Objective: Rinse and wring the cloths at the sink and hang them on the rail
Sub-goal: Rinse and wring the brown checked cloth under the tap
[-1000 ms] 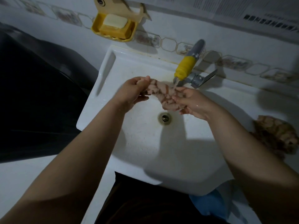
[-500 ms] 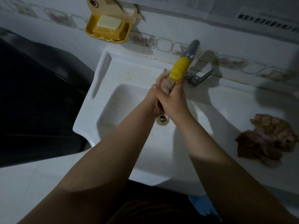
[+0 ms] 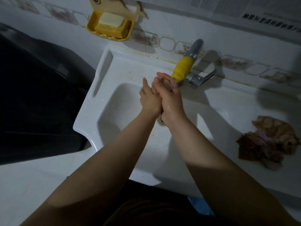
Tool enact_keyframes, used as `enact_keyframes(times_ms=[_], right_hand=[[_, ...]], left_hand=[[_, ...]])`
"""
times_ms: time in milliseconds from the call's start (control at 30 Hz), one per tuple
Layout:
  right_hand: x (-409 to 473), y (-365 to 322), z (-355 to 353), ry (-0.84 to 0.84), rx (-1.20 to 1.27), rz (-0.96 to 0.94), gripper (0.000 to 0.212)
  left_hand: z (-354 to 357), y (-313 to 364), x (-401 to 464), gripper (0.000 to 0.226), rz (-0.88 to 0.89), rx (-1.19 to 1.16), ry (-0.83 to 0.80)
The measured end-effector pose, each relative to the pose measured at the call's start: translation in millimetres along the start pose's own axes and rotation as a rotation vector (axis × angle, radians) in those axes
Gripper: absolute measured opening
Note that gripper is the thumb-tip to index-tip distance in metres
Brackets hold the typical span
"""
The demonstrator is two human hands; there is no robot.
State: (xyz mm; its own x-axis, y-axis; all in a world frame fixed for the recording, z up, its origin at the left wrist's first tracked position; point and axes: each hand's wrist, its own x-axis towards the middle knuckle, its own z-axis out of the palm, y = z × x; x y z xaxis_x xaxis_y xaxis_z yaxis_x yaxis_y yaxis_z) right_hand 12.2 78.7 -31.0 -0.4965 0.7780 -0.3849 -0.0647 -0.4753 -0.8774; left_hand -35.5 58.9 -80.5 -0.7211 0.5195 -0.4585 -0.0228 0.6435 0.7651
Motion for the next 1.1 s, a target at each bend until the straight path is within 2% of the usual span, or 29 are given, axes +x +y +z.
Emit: enact_keyframes(times_ms=[33,100,133,167,233,300,433,533,600,700,767,800,867,933,1000,1100], right_hand=[[2,-1,0,0.031,0.044,0.014,0.013],[9,-8,-1,0.068,0.136,0.073,0.012],[15,-10,-3,0.082,0.156,0.116,0.009],[18,-13,-5,0.079,0.162,0.157,0.006],[22,-14,-9,0.042,0.141,0.213,0.026],[24,-13,-11,-0.004,0.115,0.242,0.040],[27,-12,-9,-0.002,0.028,0.260,0.035],[27,-10,-12,0.016,-0.073,0.240,0.036],[28,-10,-16,0.037,-0.081,0.306,0.040],[26,-19,-20,0.037,-0.248,0.412,0.051],[21,-23,-26,-0.103,-0.418,0.377,0.061],[19,-25,-30,-0.168,-0.454,0.363,0.064],[19,-28,-42,-0.292,-0.443,0.380,0.068],[21,-31,-50,-0.383,-0.346,0.405,0.068],[24,-29,-56,-0.399,-0.281,0.407,0.067],[26,-24,-59,-0.364,-0.347,0.398,0.076]], left_hand=[[-1,0,-5,0.061,0.082,0.043,0.088],[-8,4,-18,0.056,0.322,-0.072,0.195],[-12,8,-24,0.054,0.391,-0.194,0.204],[-15,10,-25,0.052,0.388,-0.361,0.134],[-21,13,-26,0.049,0.132,-0.689,-0.022],[-31,13,-26,0.055,-0.096,-0.865,-0.081],[-34,-2,-28,0.065,-0.128,-0.847,-0.103],[-37,-3,-31,0.066,-0.112,-0.786,-0.158],[-42,-1,-33,0.059,-0.039,-0.666,-0.175],[-50,2,-28,0.036,0.258,-0.231,-0.146],[-53,3,-21,0.047,0.437,0.047,-0.175],[-55,4,-17,0.054,0.466,0.131,-0.212],[-58,6,-14,0.064,0.469,0.172,-0.301],[-58,2,-7,0.058,0.563,0.283,-0.271],[-58,1,-7,0.047,0.656,0.369,-0.200],[-55,6,-18,0.055,0.776,0.304,-0.295]])
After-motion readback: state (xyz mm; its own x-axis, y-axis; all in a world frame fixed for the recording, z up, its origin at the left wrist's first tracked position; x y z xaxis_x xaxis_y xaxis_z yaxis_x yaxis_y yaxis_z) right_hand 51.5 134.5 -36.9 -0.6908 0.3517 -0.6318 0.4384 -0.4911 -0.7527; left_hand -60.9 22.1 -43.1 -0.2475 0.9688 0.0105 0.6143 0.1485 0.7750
